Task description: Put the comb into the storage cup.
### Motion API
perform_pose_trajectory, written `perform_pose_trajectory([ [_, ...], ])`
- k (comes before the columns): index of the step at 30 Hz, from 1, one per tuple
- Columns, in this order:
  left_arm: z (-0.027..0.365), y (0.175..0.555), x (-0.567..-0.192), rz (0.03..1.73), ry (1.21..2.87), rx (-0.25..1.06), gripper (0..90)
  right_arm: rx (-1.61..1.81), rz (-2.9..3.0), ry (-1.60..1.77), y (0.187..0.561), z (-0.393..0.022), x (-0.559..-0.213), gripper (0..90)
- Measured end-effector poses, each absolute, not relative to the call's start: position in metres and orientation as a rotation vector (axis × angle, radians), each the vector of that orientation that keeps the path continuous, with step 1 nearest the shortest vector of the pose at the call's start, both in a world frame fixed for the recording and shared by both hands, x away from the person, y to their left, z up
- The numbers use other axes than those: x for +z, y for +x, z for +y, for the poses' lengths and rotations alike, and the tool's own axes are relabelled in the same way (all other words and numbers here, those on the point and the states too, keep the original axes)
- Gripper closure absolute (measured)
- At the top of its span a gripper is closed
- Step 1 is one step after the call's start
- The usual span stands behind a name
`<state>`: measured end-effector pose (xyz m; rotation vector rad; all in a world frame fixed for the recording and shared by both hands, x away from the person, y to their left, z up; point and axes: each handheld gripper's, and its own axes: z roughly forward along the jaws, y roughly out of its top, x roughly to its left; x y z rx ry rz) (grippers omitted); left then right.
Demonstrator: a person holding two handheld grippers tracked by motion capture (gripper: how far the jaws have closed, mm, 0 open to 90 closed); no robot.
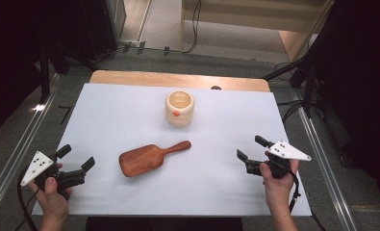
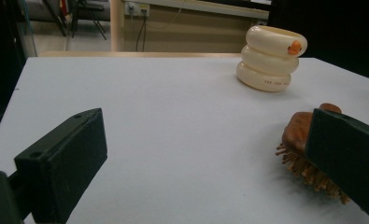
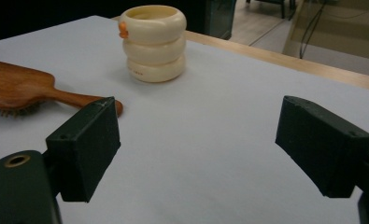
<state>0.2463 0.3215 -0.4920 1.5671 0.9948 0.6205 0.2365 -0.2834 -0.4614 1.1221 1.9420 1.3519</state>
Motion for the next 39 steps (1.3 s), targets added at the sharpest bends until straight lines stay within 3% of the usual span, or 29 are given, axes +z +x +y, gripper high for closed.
perform_pose_trajectory([
  [5,0.321,0.246,-0.492,0.994,1.568,0.618,0.0,1.343,2.017,1.085,0.248,-0.269,-0.449,31.4],
  [10,0.322,0.246,-0.492,0.993,1.568,0.616,0.0,1.317,2.127,0.982,0.26,-0.252,-0.439,63.6],
  [16,0.321,0.247,-0.492,0.99,1.572,0.616,0.0,1.223,2.273,0.854,0.279,-0.228,-0.424,82.7],
  [20,0.321,0.247,-0.492,0.987,1.573,0.616,0.0,1.183,2.351,0.767,0.291,-0.212,-0.414,87.9],
  [27,0.32,0.247,-0.492,0.985,1.579,0.616,0.0,1.075,2.488,0.618,0.316,-0.179,-0.407,88.0],
  [39,0.32,0.247,-0.492,0.98,1.579,0.612,0.0,0.814,2.685,0.522,0.368,-0.133,-0.43,88.3],
])
